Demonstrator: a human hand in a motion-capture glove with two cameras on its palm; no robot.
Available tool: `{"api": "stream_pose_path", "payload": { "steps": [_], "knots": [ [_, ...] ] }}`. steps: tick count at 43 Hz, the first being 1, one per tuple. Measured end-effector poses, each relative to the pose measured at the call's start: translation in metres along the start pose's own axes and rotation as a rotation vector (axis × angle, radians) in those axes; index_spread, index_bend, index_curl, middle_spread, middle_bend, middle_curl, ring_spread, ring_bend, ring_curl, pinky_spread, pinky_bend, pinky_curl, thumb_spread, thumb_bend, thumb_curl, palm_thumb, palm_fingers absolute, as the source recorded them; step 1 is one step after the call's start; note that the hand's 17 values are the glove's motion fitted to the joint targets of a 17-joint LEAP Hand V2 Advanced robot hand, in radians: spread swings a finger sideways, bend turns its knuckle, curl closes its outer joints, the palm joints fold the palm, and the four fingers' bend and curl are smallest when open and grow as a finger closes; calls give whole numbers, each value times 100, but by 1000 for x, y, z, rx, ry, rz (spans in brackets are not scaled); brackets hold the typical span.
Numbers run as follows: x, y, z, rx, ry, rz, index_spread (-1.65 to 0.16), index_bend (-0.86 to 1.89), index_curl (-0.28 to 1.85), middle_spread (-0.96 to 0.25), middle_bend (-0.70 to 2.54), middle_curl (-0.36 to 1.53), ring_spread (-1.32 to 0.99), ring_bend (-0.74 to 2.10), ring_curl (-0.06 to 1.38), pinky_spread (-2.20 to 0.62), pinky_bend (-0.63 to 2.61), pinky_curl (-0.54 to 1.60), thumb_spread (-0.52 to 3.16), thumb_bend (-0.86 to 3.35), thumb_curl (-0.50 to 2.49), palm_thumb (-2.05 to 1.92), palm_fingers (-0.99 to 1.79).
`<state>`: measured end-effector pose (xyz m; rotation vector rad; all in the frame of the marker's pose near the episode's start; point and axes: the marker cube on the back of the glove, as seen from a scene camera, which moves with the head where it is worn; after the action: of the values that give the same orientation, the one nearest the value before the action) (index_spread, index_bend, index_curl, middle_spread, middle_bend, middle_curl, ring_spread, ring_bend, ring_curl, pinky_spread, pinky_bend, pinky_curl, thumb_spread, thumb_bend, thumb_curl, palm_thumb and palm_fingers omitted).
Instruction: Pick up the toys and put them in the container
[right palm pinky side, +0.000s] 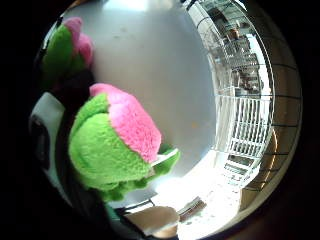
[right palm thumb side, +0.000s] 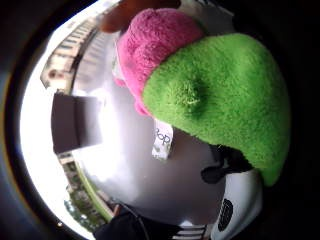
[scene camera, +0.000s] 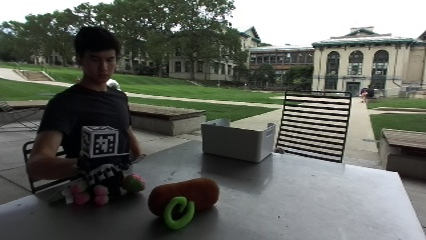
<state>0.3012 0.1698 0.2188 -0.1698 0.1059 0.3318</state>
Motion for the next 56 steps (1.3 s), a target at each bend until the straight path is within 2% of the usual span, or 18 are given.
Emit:
{"api": "stream_pose_path", "payload": {
  "steps": [7,15,22,26,41,46,56],
  "knots": [
    [-1,-7,-8,1,13,4,-21,77,75,-27,76,53,-41,90,51,-49,66,27,125,51,55,100,142],
    [-3,-20,-19,-37,-38,3,-20,80,82,-23,96,60,-40,104,54,-43,63,29,108,54,67,107,133],
    [-19,-30,-51,-13,-65,-5,-21,65,86,-22,107,63,-38,115,57,-47,70,33,88,43,73,92,121],
    [-37,-38,-86,57,-97,7,-23,54,90,-25,102,64,-39,116,57,-48,85,37,83,37,76,80,107],
    [-107,-75,-227,137,-98,-22,-30,35,109,-32,97,68,-42,120,58,-49,96,43,73,35,92,66,100],
    [-132,-94,-262,146,-105,-54,-33,31,116,-34,96,70,-42,120,59,-48,97,43,69,37,98,65,100],
    [-222,-98,-316,133,-127,-127,-36,23,129,-37,94,74,-43,120,59,-48,98,43,63,39,110,60,99]
  ]
}}
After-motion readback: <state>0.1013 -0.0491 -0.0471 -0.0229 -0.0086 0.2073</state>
